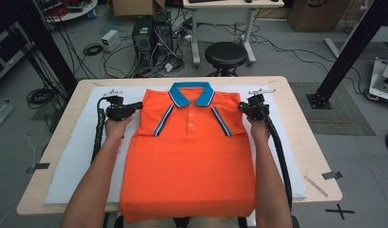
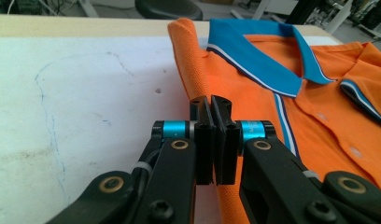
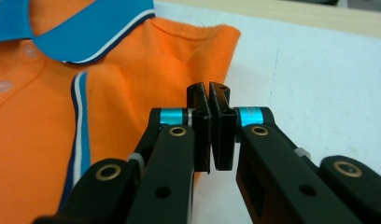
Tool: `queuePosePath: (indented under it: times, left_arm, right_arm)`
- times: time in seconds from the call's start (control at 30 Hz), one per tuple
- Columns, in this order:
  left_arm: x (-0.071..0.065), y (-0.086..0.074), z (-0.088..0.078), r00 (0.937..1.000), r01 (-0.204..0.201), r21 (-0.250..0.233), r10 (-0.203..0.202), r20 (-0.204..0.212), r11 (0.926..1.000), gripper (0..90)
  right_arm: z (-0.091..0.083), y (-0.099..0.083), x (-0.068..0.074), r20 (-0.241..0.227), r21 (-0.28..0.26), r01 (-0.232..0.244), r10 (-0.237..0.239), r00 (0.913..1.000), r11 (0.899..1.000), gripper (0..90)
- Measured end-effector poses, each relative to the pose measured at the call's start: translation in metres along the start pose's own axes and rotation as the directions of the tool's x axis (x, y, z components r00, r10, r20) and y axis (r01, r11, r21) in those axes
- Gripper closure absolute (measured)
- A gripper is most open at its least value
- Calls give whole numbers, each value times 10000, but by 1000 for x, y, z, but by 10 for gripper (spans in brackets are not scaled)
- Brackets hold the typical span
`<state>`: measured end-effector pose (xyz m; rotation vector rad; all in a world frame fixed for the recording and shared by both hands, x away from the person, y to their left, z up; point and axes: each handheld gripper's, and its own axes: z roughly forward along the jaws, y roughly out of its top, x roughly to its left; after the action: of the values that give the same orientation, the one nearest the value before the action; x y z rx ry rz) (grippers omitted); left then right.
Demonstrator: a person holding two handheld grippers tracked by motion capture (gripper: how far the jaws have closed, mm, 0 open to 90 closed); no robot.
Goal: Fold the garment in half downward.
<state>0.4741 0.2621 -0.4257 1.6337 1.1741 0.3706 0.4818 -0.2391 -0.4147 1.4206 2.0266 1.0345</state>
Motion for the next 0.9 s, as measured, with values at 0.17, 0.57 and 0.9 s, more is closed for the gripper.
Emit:
queuePosePath:
  times: [0.17, 0.57, 0.9]
  left_arm:
    - [-13, -1, -19, 9974, -353, -500, 383, 614, 9981, 880]
    - [-31, -15, -62, 9825, -604, -1303, 821, 1675, 9896, 880]
    - [-41, -34, -91, 9696, -1053, -1208, 1289, 2079, 9871, 880]
  right_arm:
    - [-23, -7, 0, -356, -341, 326, -338, 9988, 9989, 890]
    - [-72, -30, 11, -1068, -1164, 668, -793, 9911, 9910, 891]
    - [-97, -59, 15, -1359, -1386, 738, -928, 9864, 9876, 891]
